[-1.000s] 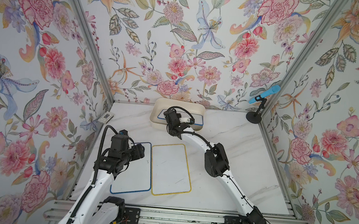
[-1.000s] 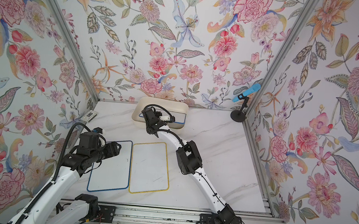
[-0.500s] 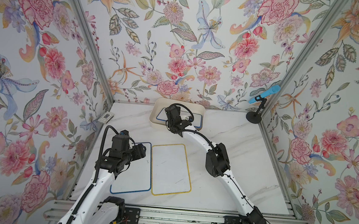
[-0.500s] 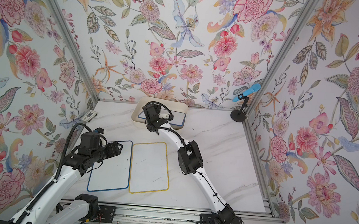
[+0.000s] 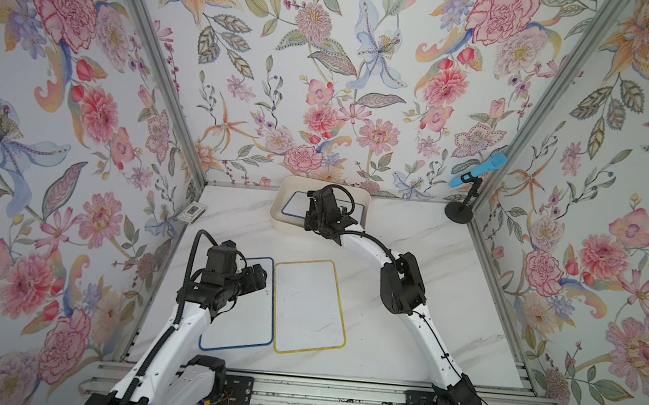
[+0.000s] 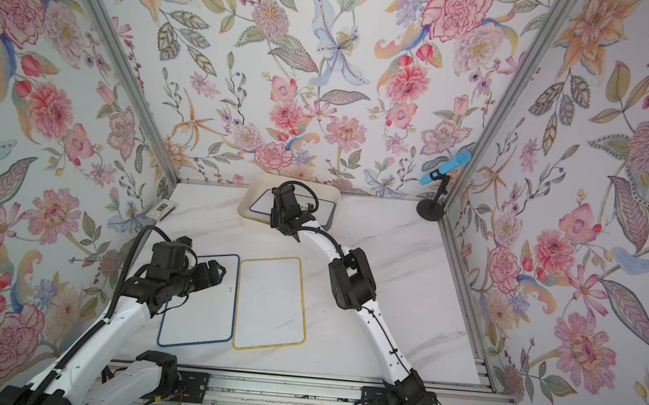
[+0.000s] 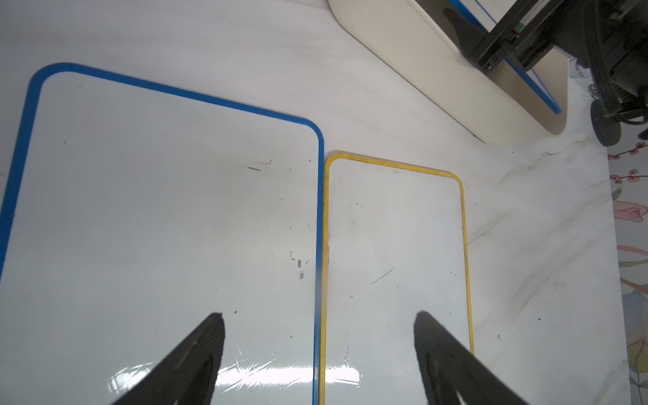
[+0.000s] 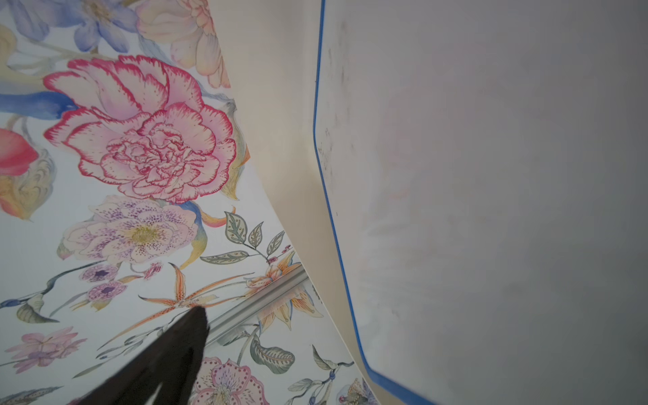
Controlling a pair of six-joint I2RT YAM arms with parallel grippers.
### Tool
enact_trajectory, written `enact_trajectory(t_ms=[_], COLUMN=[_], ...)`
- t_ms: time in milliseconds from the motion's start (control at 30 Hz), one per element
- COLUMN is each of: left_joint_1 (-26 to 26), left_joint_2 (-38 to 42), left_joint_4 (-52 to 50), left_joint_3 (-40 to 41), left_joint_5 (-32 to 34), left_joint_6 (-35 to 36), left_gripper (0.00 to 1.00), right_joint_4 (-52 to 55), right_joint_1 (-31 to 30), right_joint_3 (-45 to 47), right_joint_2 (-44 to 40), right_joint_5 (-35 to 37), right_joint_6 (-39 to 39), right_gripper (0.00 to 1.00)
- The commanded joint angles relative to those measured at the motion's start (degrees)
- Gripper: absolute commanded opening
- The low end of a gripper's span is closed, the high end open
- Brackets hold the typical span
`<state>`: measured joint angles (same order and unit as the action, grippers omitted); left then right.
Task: Put the whiteboard into the storage box
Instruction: Place the whiteboard in the storage box, then move the whiteboard to the center of the board.
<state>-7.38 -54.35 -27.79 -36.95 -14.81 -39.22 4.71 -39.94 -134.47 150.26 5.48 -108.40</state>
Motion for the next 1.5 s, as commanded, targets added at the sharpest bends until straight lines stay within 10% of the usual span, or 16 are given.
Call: enact_trajectory(t_ms=[0,667,900,1133,1467], left_joint_1=[0.6,0.5,-0.3,-8.3,-22.7], left_joint_2=[-0.5,-3.4,-4.3,-7.2,-13.4], left_joint_4=[0.2,0.4,0.4,0.0,-1.9], left_joint_3=[1.0,0.6,1.4,1.5,0.3], left_joint_5=[-1.4,-3.2,-5.6,-4.1,2.1], left_joint_6=[0.9,2.3,3.1,1.7,-4.5], left_gripper=[0.86,0.87,0.85,0.84,0.81], right_joint_4=[0.1,-25.9,-13.9,-1.1,1.4], right_joint_1=[0.1,1.7,2.4,5.7,6.6], right_joint_3=[1.5,16.4,14.6,43.2,74.8], right_joint_2=[-3.4,-9.8,-13.3,-34.4,-56.6], right_joint_5=[-8.1,-20.6,-35.9,-34.3,-30.1], right_joint_6=[5.8,-2.4,21.7,51.9,64.9], right_gripper=[0.98,0.96,0.96,0.96,0.97])
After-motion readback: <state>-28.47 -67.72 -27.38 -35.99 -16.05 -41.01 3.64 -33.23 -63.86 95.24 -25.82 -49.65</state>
